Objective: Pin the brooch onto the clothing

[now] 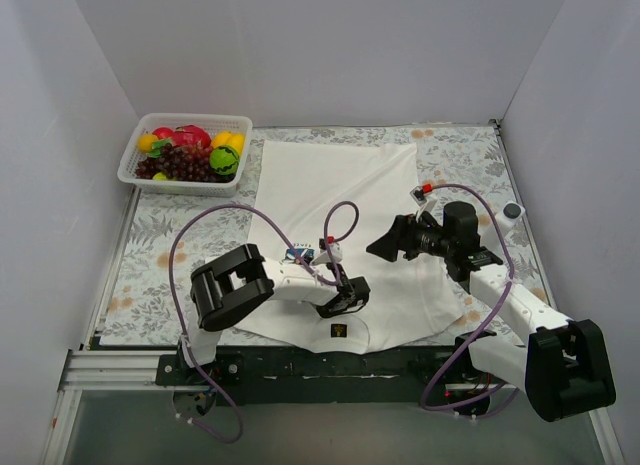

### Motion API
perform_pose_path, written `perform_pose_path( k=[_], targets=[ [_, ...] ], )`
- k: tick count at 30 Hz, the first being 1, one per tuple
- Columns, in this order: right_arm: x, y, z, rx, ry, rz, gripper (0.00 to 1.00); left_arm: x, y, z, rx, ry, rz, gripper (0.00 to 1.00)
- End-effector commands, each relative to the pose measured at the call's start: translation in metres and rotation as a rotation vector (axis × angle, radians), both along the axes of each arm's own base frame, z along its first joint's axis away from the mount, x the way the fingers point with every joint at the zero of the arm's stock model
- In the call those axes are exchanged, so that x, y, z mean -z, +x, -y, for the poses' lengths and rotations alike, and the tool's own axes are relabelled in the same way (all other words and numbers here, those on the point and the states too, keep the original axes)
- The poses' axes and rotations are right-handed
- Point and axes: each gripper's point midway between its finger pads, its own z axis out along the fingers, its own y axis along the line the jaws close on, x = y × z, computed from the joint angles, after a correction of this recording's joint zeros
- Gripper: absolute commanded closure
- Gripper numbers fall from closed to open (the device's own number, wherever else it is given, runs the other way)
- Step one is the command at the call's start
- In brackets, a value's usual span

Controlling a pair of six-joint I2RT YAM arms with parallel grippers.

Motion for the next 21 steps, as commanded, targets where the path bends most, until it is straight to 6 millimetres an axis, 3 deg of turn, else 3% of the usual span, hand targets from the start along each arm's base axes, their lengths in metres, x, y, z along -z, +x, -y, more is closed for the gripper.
perform_pose_path(
  k=[1,14,21],
  targets=[
    [-0.006,0.000,0.002,-0.007,0.004,0.041,0.09,-0.004,0.005,0.014,0.030,-0.017,0.038,1.00],
    [-0.004,-0.001,0.005,-0.008,0.002,0.037,0.09,0.010,0.002,0.027,0.054,-0.014,-0.006,1.00],
    [-0.004,-0.001,0.006,-0.003,-0.001,0.037,0.09,0.032,-0.006,0.032,0.061,0.034,-0.082,1.00]
  ],
)
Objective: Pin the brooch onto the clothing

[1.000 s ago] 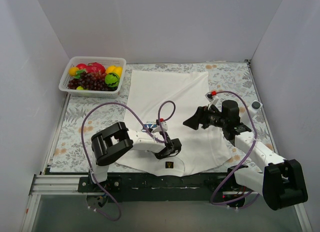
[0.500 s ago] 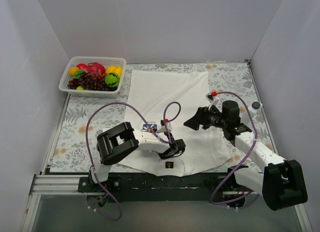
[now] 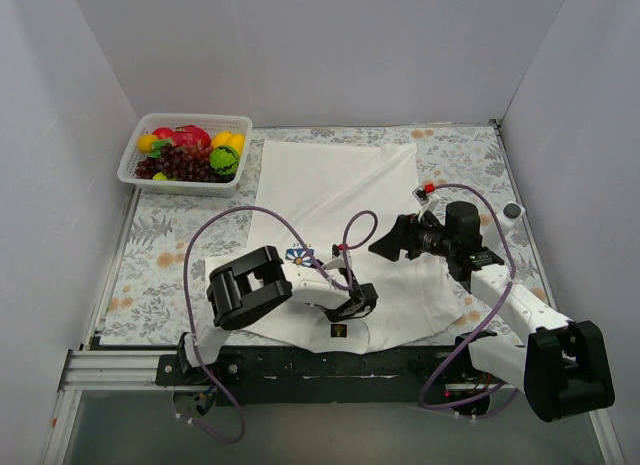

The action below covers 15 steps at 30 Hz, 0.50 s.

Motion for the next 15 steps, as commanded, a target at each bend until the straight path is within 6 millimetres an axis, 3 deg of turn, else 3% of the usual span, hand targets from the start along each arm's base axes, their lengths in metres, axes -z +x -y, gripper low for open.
perform_pose_path(
  k=[1,5,15],
  targets=[
    [-0.004,-0.003,0.002,-0.011,0.006,0.027,0.09,0.020,-0.006,0.019,-0.009,-0.064,-0.046,1.00],
    [-0.001,-0.003,0.005,-0.001,-0.003,0.027,0.09,0.032,-0.009,0.029,0.003,-0.070,-0.088,1.00],
    [0.014,0.001,0.012,0.026,-0.050,0.026,0.09,0.033,-0.013,0.082,0.031,-0.197,-0.095,1.00]
  ],
)
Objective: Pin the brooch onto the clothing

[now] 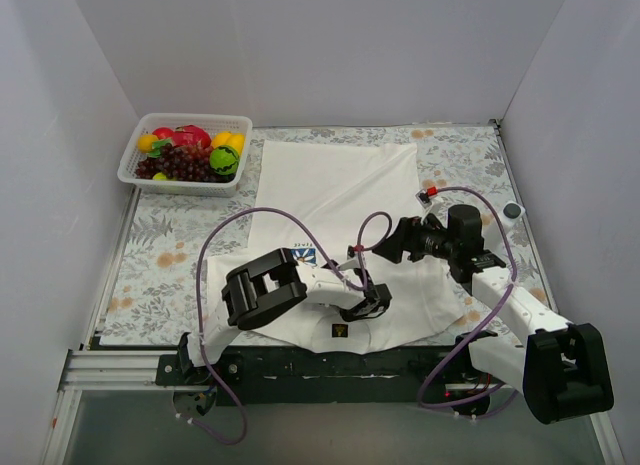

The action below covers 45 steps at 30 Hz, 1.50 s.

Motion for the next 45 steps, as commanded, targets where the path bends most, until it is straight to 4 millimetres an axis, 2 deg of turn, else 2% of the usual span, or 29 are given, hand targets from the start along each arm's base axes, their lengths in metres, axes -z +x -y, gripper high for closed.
perform_pose_path(
  k=[1,6,10,13,14,16,17,20,21,22,24,26,27,35,38,39,41,45],
  targets=[
    [0.005,0.000,0.003,-0.002,-0.018,0.021,0.09,0.024,-0.013,0.061,-0.032,-0.293,-0.050,1.00],
    [0.009,-0.001,0.002,-0.011,-0.020,0.011,0.09,0.008,-0.012,0.075,-0.029,-0.389,-0.042,1.00],
    [0.012,-0.003,0.002,-0.018,-0.020,0.007,0.09,-0.016,-0.011,0.087,-0.015,-0.504,-0.033,1.00],
    [0.014,-0.003,0.001,-0.025,-0.016,-0.001,0.09,-0.023,-0.012,0.094,0.003,-0.584,-0.041,1.00],
    [0.014,-0.003,0.000,-0.027,-0.015,-0.006,0.09,-0.036,-0.011,0.102,0.013,-0.654,-0.033,1.00],
    [0.015,-0.004,0.000,-0.034,-0.012,-0.009,0.09,-0.039,-0.013,0.100,0.019,-0.690,-0.049,1.00],
    [0.016,-0.004,0.000,-0.034,-0.011,-0.011,0.09,-0.049,-0.013,0.104,0.027,-0.744,-0.045,1.00],
    [0.016,-0.005,-0.002,-0.044,-0.008,-0.012,0.09,-0.054,-0.012,0.102,0.033,-0.804,-0.052,1.00],
    [0.016,-0.005,-0.002,-0.044,-0.006,-0.014,0.09,-0.064,-0.011,0.101,0.033,-0.842,-0.045,1.00],
    [0.017,-0.005,-0.002,-0.046,-0.006,-0.013,0.09,-0.061,-0.012,0.097,0.033,-0.849,-0.054,1.00],
    [0.017,-0.005,-0.002,-0.049,-0.005,-0.016,0.09,-0.071,-0.010,0.098,0.034,-0.914,-0.055,1.00],
    [0.019,-0.004,-0.002,-0.048,-0.007,-0.018,0.09,-0.072,-0.010,0.095,0.039,-0.946,-0.062,1.00],
    [0.019,-0.005,-0.002,-0.052,-0.005,-0.018,0.09,-0.079,-0.008,0.093,0.036,-0.974,-0.051,1.00],
    [0.018,-0.007,-0.005,-0.074,0.004,-0.015,0.09,-0.086,-0.003,0.070,0.020,-1.093,-0.037,1.00],
    [0.018,-0.008,-0.007,-0.084,0.014,-0.016,0.09,-0.097,-0.001,0.069,0.038,-1.172,-0.032,1.00],
    [0.018,-0.009,-0.007,-0.086,0.016,-0.015,0.09,-0.094,-0.003,0.065,0.040,-1.178,-0.035,1.00],
    [0.019,-0.009,-0.008,-0.088,0.010,-0.017,0.09,-0.105,-0.001,0.065,0.059,-1.236,-0.025,1.00],
    [0.022,-0.010,-0.013,-0.109,-0.017,-0.020,0.09,-0.105,-0.001,0.057,0.076,-1.265,-0.023,1.00]
  ],
)
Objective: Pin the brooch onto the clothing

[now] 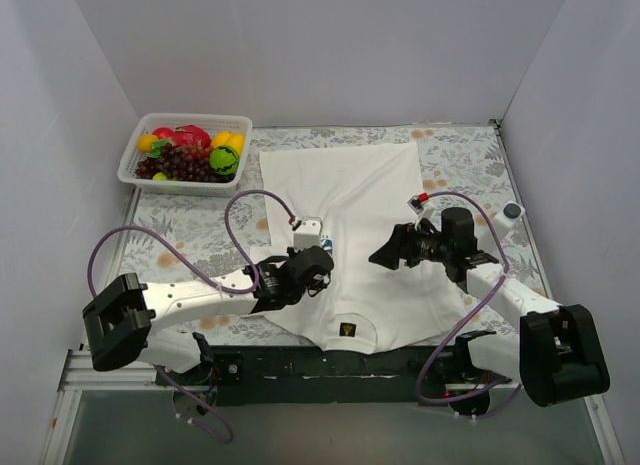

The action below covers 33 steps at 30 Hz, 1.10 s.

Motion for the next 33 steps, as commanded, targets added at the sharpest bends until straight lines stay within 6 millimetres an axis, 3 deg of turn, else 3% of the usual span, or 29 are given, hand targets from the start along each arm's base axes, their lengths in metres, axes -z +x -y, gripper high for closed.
perform_pose_path(
  k=[1,14,33],
  targets=[
    [-0.003,0.000,-0.009,-0.050,-0.016,0.036,0.09,-0.026,0.005,0.007,0.025,-0.130,0.051,1.00],
    [-0.013,-0.007,-0.043,-0.148,-0.040,0.076,0.12,-0.021,0.004,-0.009,0.035,-0.169,0.058,1.00],
    [-0.019,-0.029,-0.100,-0.340,-0.016,0.096,0.27,-0.043,0.007,-0.020,0.090,-0.325,0.109,1.00]
  ],
)
